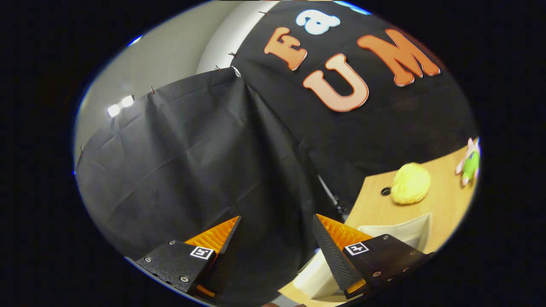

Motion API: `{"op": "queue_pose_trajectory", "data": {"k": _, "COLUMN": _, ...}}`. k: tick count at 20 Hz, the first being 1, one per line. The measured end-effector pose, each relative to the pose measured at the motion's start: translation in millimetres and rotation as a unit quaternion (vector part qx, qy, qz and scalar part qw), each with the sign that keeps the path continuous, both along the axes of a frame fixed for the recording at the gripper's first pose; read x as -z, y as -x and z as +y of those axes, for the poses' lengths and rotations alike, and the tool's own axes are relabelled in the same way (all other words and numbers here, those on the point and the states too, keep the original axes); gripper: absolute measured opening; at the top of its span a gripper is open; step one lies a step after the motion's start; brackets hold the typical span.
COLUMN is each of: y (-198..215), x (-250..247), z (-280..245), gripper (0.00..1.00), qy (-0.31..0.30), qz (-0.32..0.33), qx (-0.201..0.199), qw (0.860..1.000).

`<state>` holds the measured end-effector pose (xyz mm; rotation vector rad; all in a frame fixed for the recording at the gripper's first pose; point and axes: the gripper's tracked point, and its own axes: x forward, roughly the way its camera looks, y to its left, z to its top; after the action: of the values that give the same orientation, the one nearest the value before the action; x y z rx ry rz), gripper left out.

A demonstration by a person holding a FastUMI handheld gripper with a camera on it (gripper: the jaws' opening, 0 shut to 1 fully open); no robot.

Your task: Open the storage box then place both shoes into the box .Put the left shoe in first, then the right shoe, with the right side of both shoes facing outward in a uniform manner.

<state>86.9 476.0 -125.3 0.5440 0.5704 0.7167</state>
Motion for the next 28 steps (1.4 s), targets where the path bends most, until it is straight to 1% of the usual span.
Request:
{"op": "queue_pose_trajectory", "data": {"k": 2, "y": -10, "x": -2, "z": -36, "gripper": 0.96, "qy": 0.055, "qz": -0.048, "qx": 0.032, "qw": 0.997}}
{"op": "queue_pose_trajectory", "data": {"k": 4, "y": -13, "x": 9, "z": -79, "gripper": 0.96, "qy": 0.111, "qz": -0.077, "qx": 0.057, "qw": 0.989}}
{"op": "queue_pose_trajectory", "data": {"k": 6, "y": 0, "x": 22, "z": -116, "gripper": 0.96, "qy": 0.155, "qz": -0.096, "qx": 0.060, "qw": 0.981}}
{"op": "queue_pose_trajectory", "data": {"k": 8, "y": 20, "x": 36, "z": -151, "gripper": 0.96, "qy": 0.189, "qz": -0.096, "qx": 0.053, "qw": 0.976}}
{"op": "queue_pose_trajectory", "data": {"k": 10, "y": 19, "x": 46, "z": -181, "gripper": 0.96, "qy": 0.217, "qz": -0.093, "qx": 0.055, "qw": 0.970}}
{"op": "queue_pose_trajectory", "data": {"k": 16, "y": 29, "x": 88, "z": -280, "gripper": 0.96, "qy": 0.298, "qz": -0.059, "qx": 0.095, "qw": 0.948}}
{"op": "queue_pose_trajectory", "data": {"k": 20, "y": 38, "x": 128, "z": -326, "gripper": 0.95, "qy": 0.343, "qz": -0.022, "qx": 0.098, "qw": 0.934}}
{"op": "queue_pose_trajectory", "data": {"k": 24, "y": 49, "x": 170, "z": -362, "gripper": 0.93, "qy": 0.372, "qz": 0.019, "qx": 0.099, "qw": 0.923}}
{"op": "queue_pose_trajectory", "data": {"k": 25, "y": 53, "x": 180, "z": -369, "gripper": 0.93, "qy": 0.381, "qz": 0.025, "qx": 0.101, "qw": 0.918}}
{"op": "queue_pose_trajectory", "data": {"k": 28, "y": 62, "x": 218, "z": -391, "gripper": 0.92, "qy": 0.422, "qz": 0.041, "qx": 0.100, "qw": 0.900}}
